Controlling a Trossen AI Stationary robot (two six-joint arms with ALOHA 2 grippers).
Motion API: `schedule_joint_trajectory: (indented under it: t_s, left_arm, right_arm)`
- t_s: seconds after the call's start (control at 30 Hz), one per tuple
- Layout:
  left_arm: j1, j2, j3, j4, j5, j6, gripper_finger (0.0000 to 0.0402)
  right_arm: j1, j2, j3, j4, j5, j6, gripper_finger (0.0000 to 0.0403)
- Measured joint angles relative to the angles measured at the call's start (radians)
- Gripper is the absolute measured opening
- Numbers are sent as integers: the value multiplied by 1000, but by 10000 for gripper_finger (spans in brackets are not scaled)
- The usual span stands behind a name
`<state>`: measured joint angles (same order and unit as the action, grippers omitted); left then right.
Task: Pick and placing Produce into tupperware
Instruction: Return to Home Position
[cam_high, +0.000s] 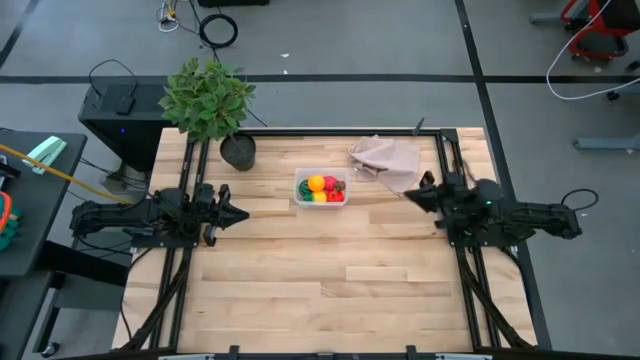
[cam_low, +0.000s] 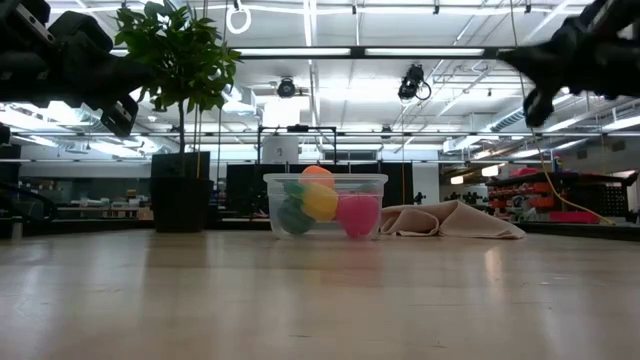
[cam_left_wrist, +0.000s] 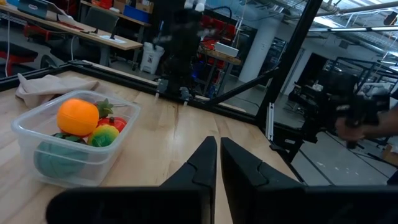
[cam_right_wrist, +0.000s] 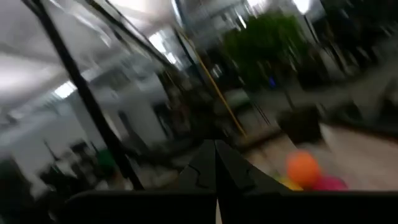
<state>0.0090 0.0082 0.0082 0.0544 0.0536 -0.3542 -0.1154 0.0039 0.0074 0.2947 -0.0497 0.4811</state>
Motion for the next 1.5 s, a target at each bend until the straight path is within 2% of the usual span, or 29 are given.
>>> schedule_joint_trajectory:
  t_s: [0.1,0.2,0.37,0.67,0.93,1.13,1.33,1.5]
  left_arm:
    - [0,0,0,0,0,0,31]
    - [0,0,0,0,0,-1,36]
    - [0,0,0,0,0,0,41]
    - [0,0,0,0,0,0,31]
    - [0,0,0,0,0,0,34]
    - [0,0,0,0,0,0,40]
    - [0,0,0,0,0,0,32]
    - [0,0,0,0,0,0,26]
  right_arm:
    - [0,0,0,-179,12,-20,0]
    - [0,0,0,-253,12,-47,0]
    - [0,0,0,-262,12,-112,0]
    - [0,0,0,-263,10,-350,9]
    - [6,60,0,-243,-119,-292,3]
    - [35,123,0,-239,-107,-324,3]
    - [32,122,0,-121,-105,-323,3]
    - [32,123,1,-136,-97,-274,4]
